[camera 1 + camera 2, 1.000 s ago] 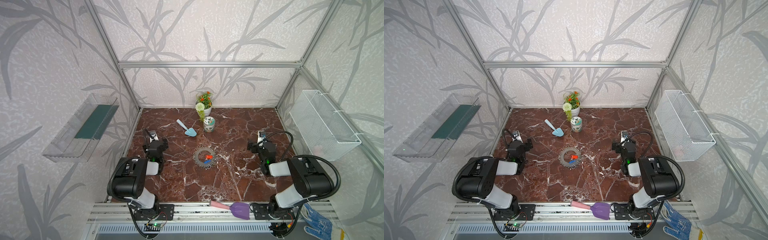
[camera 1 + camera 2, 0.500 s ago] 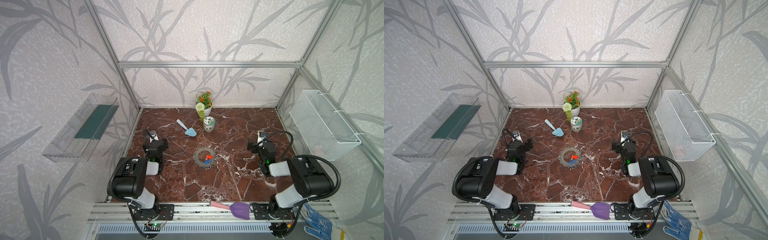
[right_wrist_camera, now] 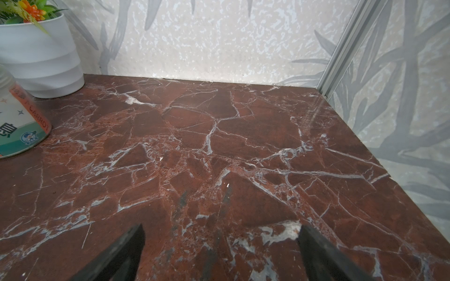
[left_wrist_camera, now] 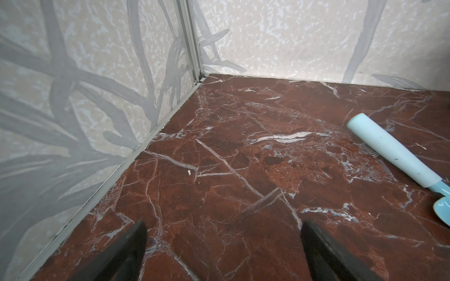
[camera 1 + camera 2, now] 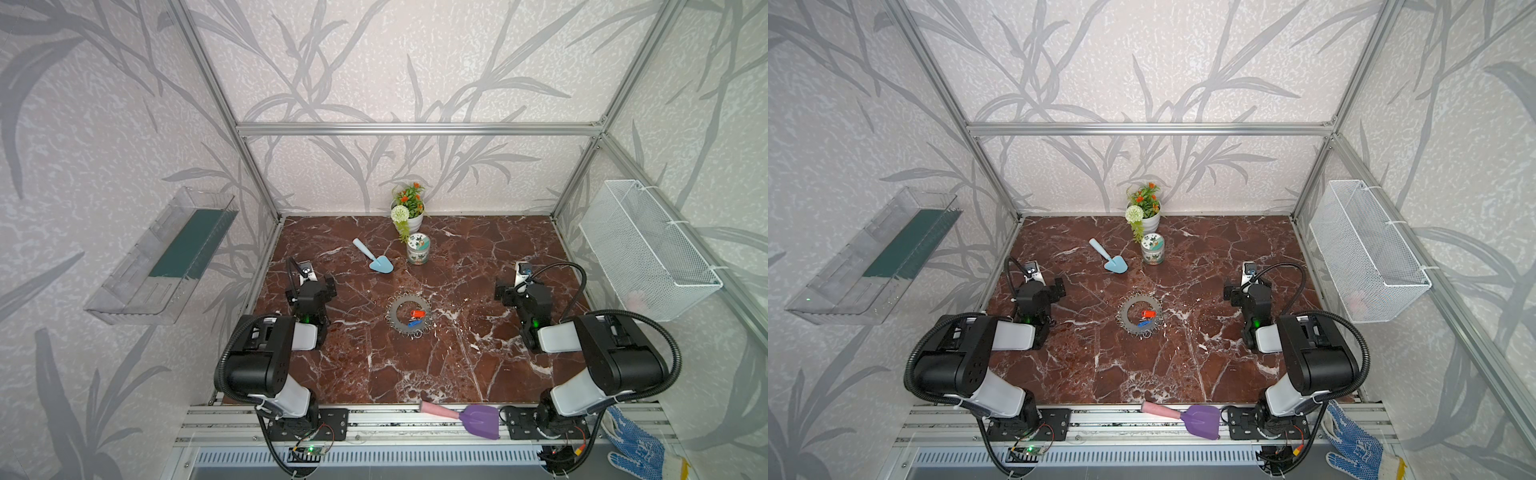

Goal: Put the keys on the keyring

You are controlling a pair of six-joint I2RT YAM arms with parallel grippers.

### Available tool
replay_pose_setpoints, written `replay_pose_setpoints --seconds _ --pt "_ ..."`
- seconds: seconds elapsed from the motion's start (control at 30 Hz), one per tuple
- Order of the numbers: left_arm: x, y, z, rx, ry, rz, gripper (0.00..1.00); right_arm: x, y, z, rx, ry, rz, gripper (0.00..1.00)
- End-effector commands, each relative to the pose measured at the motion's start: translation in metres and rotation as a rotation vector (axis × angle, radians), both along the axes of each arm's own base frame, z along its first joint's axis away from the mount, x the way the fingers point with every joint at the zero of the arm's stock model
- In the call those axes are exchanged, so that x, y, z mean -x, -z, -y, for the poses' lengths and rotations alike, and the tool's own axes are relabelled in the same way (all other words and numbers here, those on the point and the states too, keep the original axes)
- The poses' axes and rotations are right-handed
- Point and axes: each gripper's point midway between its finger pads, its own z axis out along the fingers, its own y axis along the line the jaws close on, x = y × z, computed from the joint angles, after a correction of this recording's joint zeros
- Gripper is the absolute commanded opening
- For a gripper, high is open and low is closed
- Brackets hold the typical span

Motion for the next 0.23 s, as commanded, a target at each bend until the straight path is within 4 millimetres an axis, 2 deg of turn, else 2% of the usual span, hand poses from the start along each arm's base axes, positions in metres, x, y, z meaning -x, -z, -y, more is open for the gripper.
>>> replay_pose_setpoints --seconds 0.0,0.2 --pt "-0.0015 -0.0028 0.0005 -0.005 0.002 0.017 0.99 0.0002 -0.0043 0.0023 -0.005 0.017 0.027 0.99" --pt "-0.0016 -0.0028 0.0004 -0.005 0.002 0.017 0.99 -0.0011 -0.0046 -0.0052 0.000 -0.029 0.025 0.99"
